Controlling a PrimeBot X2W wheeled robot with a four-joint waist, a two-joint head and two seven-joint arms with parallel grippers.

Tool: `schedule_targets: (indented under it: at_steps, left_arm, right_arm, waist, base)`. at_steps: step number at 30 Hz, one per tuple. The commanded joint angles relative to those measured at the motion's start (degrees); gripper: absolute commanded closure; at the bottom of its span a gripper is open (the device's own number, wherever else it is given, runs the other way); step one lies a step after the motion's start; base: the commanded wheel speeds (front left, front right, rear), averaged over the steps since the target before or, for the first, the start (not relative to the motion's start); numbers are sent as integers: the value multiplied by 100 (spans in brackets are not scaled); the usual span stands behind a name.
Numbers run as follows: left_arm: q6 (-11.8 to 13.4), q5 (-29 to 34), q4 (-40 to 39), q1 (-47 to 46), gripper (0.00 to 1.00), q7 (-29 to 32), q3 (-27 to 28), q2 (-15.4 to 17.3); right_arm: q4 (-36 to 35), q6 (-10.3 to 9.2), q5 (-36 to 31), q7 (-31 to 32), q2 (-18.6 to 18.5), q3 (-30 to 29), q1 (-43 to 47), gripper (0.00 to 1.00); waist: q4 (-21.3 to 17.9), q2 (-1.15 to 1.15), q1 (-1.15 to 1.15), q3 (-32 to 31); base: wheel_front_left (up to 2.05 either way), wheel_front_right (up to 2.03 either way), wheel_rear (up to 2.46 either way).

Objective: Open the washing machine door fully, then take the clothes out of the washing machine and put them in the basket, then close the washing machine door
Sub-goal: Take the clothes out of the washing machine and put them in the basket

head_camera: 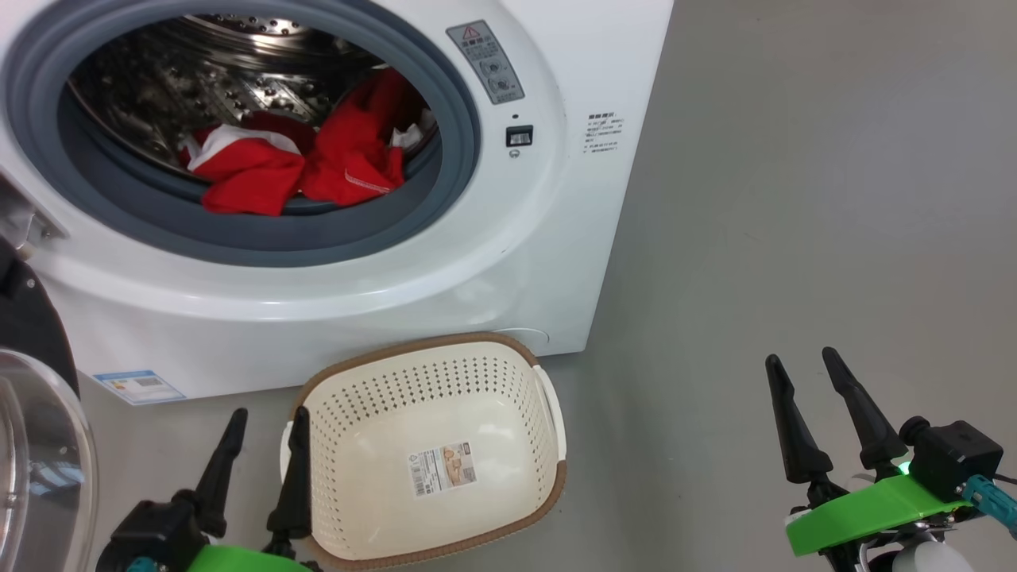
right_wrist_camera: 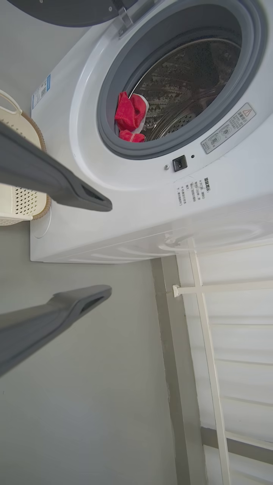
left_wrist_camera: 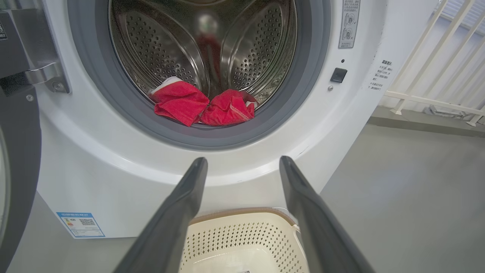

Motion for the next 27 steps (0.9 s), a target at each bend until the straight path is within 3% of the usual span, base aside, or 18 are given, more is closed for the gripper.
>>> schedule_targets:
  at_steps: [1,8,27]
  left_arm:
    - [-32,78,-70,-254,0,-46,180,61]
    - [-32,160,152,-667,0,-46,158,60]
    - [303,768,2373,-3916,0,-46,117,124]
  right_arm:
    - [-130,43,21,-37,-51,120,-192,0]
    - [-164,43,41,-37,-36,153,-328,0]
    - [-200,43,185,-37,181,312,-928,0]
  waist:
    - [-27,0,0,43]
    - [-125,0,0,271]
    - [-722,0,0,1582]
  base:
    - [0,0,0]
    - [0,0,0]
    - [0,0,0]
